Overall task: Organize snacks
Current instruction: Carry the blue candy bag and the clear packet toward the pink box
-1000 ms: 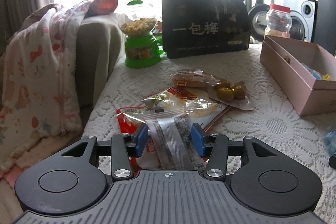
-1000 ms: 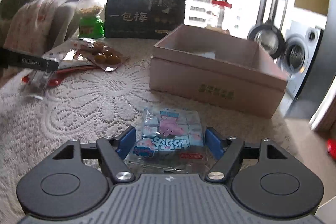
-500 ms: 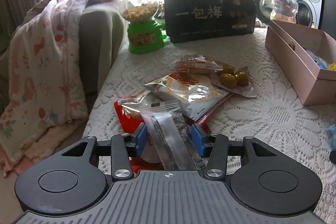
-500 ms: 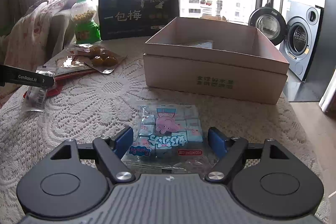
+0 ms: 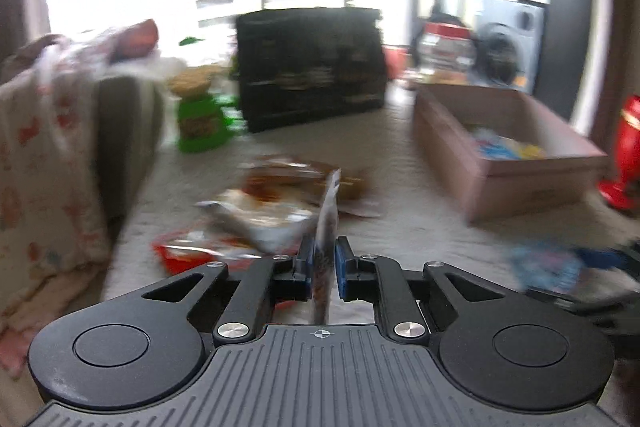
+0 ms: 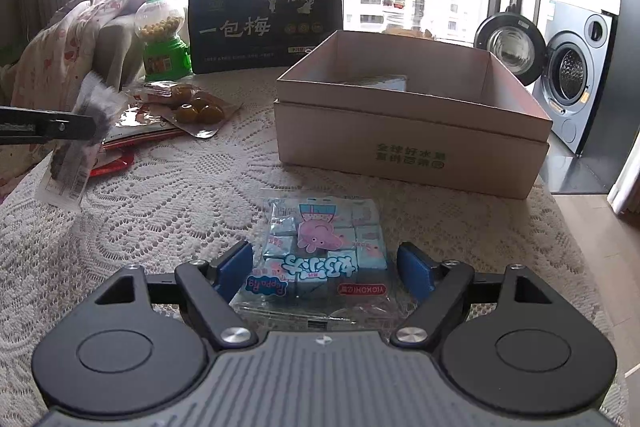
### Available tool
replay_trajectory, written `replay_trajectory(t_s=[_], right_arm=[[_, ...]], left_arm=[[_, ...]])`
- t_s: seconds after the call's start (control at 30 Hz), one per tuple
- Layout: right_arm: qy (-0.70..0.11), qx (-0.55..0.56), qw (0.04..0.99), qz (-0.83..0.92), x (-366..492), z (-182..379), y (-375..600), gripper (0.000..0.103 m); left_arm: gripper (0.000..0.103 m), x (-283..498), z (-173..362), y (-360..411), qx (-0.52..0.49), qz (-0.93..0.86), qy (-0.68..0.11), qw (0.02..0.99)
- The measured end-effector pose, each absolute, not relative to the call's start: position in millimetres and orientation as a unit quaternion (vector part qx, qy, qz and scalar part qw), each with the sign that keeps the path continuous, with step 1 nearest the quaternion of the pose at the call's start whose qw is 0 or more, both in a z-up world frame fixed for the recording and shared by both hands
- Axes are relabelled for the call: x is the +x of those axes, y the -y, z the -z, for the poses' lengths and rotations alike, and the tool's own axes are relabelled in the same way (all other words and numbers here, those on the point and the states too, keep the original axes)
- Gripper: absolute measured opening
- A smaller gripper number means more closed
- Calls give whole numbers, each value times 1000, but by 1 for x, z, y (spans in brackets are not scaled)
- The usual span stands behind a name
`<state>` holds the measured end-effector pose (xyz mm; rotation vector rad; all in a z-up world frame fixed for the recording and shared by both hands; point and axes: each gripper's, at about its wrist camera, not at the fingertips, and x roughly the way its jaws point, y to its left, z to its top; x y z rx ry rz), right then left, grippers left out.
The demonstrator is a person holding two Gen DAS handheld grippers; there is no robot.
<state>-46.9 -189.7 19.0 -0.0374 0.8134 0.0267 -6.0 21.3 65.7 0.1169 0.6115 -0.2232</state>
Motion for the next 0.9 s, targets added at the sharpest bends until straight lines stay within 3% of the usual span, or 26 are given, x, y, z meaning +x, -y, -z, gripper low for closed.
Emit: replay_trajectory(t_s=[0.33, 0.43, 0.7, 0.9], right_arm=[[-406, -15, 913, -23, -44, -19, 192, 82], [-426, -13, 904, -38, -37, -21, 193, 87], [-427, -16, 903, -55, -40, -20, 193, 93], [-420, -19, 906, -52, -42, -20, 191, 93]], left_arm=[[23, -12, -40, 21, 93, 211, -327, 917], [24, -14, -36, 22, 109, 230, -323, 911], [39, -23, -24, 18, 140, 272, -320, 897], [39, -25, -29, 13, 113, 312, -336, 882]])
